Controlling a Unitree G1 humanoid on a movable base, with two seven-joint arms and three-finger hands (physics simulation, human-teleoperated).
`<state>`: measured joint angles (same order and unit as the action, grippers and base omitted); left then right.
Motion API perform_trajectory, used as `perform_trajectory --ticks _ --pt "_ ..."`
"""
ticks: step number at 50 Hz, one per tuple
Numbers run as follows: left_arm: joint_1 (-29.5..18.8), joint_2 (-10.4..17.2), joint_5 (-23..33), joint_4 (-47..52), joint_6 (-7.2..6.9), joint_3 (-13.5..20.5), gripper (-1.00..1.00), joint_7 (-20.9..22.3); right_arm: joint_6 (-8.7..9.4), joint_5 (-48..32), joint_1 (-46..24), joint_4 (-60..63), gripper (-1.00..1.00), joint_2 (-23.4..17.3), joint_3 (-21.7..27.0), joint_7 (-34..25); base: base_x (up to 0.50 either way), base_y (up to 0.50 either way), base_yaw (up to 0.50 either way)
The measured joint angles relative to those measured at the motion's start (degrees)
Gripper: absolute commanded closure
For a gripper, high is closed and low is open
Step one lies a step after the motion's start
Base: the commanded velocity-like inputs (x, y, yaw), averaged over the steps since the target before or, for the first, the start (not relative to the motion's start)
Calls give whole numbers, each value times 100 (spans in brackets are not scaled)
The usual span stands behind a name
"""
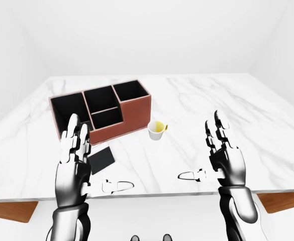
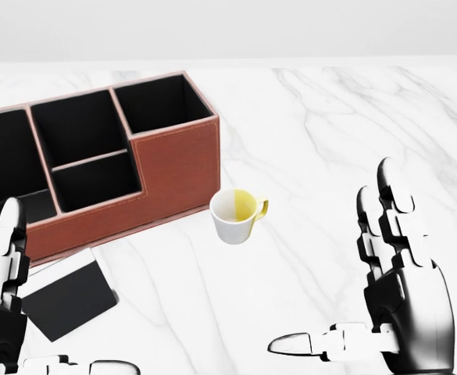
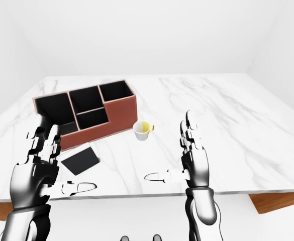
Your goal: Pick up the book and place it in the front compartment of the caddy.
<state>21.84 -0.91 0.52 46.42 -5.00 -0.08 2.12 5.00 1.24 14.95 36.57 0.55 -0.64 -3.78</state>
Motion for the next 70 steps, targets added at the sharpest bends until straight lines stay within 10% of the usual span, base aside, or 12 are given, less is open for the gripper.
perform_trajectory --ticks 34,70 --pt "4 -26 0 88 0 63 -100 11 0 -208 31 -22 -98 -12 -95 43 50 0 0" --pt "404 32 417 548 0 8 -100 133 -83 -157 47 -51 -98 -17 -55 -26 5 0 0"
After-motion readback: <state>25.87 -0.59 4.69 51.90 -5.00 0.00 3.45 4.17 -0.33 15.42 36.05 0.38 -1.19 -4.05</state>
